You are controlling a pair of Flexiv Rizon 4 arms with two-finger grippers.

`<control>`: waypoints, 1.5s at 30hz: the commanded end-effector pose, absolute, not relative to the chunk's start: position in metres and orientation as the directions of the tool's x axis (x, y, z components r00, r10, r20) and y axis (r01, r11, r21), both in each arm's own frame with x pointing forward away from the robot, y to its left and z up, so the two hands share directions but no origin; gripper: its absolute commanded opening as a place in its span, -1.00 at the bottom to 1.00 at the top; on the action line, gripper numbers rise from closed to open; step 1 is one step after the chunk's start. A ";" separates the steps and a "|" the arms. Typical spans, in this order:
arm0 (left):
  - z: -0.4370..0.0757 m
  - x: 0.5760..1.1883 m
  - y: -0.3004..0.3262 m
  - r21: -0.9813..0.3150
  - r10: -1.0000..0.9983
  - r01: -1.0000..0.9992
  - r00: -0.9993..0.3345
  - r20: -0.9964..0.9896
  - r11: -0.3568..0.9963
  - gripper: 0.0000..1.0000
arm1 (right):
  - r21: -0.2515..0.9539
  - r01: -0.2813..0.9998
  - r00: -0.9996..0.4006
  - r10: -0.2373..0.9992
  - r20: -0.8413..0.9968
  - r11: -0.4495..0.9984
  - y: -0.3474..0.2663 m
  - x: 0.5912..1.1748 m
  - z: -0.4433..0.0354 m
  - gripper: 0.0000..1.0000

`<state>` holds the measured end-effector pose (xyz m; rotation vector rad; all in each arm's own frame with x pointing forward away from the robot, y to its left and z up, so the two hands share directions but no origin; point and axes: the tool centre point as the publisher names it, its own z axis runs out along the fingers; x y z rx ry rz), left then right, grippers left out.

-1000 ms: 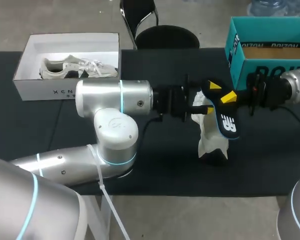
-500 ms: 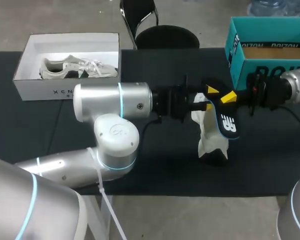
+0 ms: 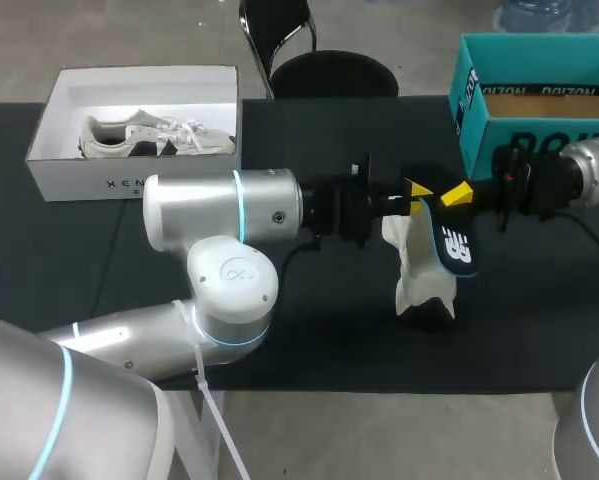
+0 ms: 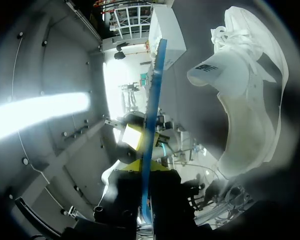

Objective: Take the shoe out of the shoebox, open the shoe tongue, remove and reinsert the insole, then place the shoe into the shoebox

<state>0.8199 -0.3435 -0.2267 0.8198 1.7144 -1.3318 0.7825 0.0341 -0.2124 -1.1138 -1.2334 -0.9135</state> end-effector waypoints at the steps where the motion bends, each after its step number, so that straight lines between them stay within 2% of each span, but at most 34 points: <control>1: -0.223 0.819 -0.346 -0.450 0.026 0.861 -0.468 -0.883 0.239 -1.00 | -0.143 0.961 0.135 0.051 0.990 0.236 0.035 0.782 -0.212 -1.00; 6: -0.222 0.818 -0.345 -0.442 0.038 0.863 -0.464 -0.885 0.244 -1.00 | -0.143 0.961 0.135 0.051 0.990 0.236 0.035 0.782 -0.212 -0.97; 7: -0.222 0.818 -0.344 -0.439 0.042 0.865 -0.461 -0.886 0.243 -1.00 | -0.143 0.961 0.135 0.051 0.990 0.236 0.035 0.782 -0.212 -0.36; 8: -0.221 0.818 -0.344 -0.436 0.046 0.867 -0.460 -0.887 0.242 -1.00 | -0.143 0.961 0.135 0.051 0.990 0.236 0.035 0.782 -0.212 1.00; 10: -0.221 0.817 -0.343 -0.431 0.058 0.869 -0.457 -0.888 0.243 -1.00 | -0.131 0.966 0.125 0.043 0.991 0.222 0.030 0.779 -0.211 1.00; 14: -0.220 0.815 -0.340 -0.427 0.081 0.872 -0.456 -0.886 0.240 -1.00 | -0.092 0.991 0.087 0.064 0.994 0.094 -0.009 0.762 -0.203 1.00; 22: -0.207 0.809 -0.332 -0.448 0.096 0.873 -0.471 -0.877 0.192 -1.00 | -0.001 0.995 0.023 0.221 0.975 -0.098 -0.096 0.702 -0.180 1.00; 26: -0.202 0.805 -0.330 -0.476 0.102 0.865 -0.494 -0.863 0.157 -1.00 | 0.113 0.992 -0.084 0.367 0.926 -0.060 -0.124 0.678 -0.164 1.00; 29: -0.199 0.802 -0.331 -0.498 0.107 0.857 -0.512 -0.852 0.135 -1.00 | 0.193 0.980 -0.192 0.424 0.885 0.042 -0.140 0.669 -0.154 1.00; 30: -0.198 0.801 -0.332 -0.500 0.112 0.857 -0.513 -0.851 0.129 -1.00 | 0.198 0.976 -0.217 0.433 0.875 0.090 -0.144 0.669 -0.151 1.00; 32: -0.197 0.799 -0.333 -0.511 0.118 0.851 -0.523 -0.844 0.118 -1.00 | 0.126 0.987 -0.161 0.471 0.867 0.104 -0.147 0.673 -0.146 1.00; 42: -0.189 0.785 -0.338 -0.560 0.137 0.823 -0.568 -0.811 0.098 -1.00 | 0.126 0.987 -0.161 0.471 0.867 0.104 -0.147 0.673 -0.146 1.00; 45: -0.185 0.783 -0.339 -0.566 0.143 0.819 -0.574 -0.807 0.091 -1.00 | 0.185 0.960 -0.273 0.547 0.791 0.211 -0.147 0.672 -0.138 1.00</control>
